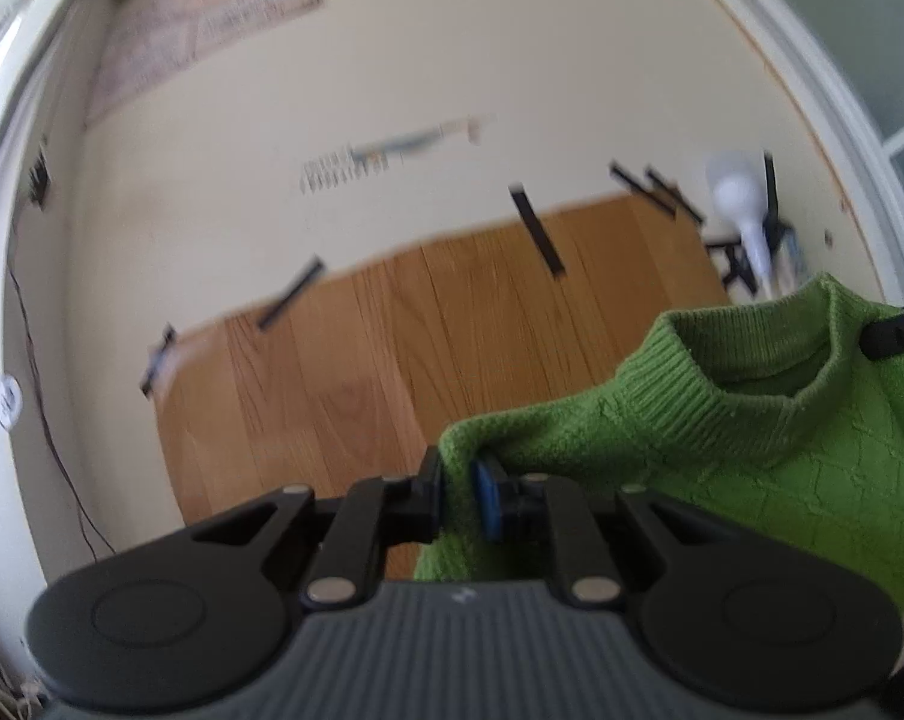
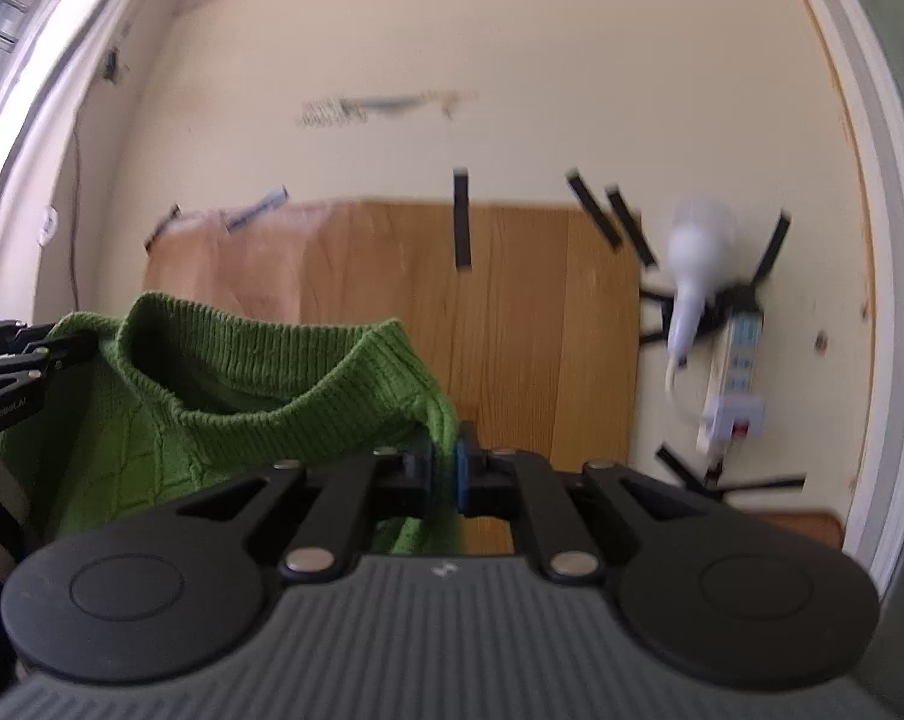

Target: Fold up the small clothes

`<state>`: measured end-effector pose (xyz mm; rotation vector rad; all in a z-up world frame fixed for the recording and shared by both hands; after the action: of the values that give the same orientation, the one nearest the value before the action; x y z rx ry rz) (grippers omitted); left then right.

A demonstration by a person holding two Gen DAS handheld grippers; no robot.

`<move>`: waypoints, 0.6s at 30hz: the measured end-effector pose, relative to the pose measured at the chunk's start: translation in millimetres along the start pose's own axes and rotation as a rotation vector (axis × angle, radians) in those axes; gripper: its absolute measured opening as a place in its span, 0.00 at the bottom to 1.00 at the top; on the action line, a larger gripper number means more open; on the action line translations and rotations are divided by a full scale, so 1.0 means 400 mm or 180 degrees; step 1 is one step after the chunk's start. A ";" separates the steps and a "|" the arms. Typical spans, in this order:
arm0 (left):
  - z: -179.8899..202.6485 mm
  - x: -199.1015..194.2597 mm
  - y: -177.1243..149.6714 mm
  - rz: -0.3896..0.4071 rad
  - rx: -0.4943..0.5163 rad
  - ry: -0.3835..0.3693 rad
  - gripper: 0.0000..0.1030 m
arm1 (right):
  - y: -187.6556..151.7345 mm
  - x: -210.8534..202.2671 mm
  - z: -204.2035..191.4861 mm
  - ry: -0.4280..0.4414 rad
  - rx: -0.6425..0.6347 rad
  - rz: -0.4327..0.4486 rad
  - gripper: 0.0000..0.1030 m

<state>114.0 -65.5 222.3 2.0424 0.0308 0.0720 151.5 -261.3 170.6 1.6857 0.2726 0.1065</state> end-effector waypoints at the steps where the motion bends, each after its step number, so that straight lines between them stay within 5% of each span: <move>1: 0.039 0.067 -0.049 -0.0215 0.0039 -0.0053 0.16 | -0.059 0.080 0.018 -0.0030 0.0075 -0.0253 0.12; 4: 0.168 0.245 -0.249 -0.0987 0.0308 -0.0252 0.23 | -0.213 0.252 0.080 -0.0246 0.0343 -0.0891 0.26; 7: 0.233 0.283 -0.460 -0.1584 0.0464 -0.0336 0.22 | -0.342 0.281 0.187 -0.0336 0.0892 -0.1364 0.28; 10: 0.204 0.242 -0.559 -0.1699 0.0310 -0.0495 0.25 | -0.401 0.230 0.246 -0.0316 0.1127 -0.1560 0.39; 12: 0.158 0.213 -0.598 -0.1796 0.0081 -0.0616 0.49 | -0.438 0.175 0.247 -0.0257 0.1101 -0.1696 0.57; 13: 0.128 0.198 -0.609 -0.1847 -0.0092 -0.0727 0.53 | -0.454 0.150 0.246 -0.0244 0.1089 -0.1744 0.66; 18: 0.043 0.162 -0.659 -0.2157 -0.0948 -0.1349 0.77 | -0.534 0.071 0.259 -0.0301 0.1157 -0.2063 0.73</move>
<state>182.1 42.6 -17.7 1.6221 0.4162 -0.7326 177.6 -330.7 -56.7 1.8696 0.7875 -0.5312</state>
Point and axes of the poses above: each gripper's, at about its wrist camera, not at the fingertips, and x roughly the way its jaws point, z to its right, y to its top, the point moved 7 cm from there along x, roughly the way its jaws point, and after that the axes turned 9 degrees about x, right-handed, at the moved point
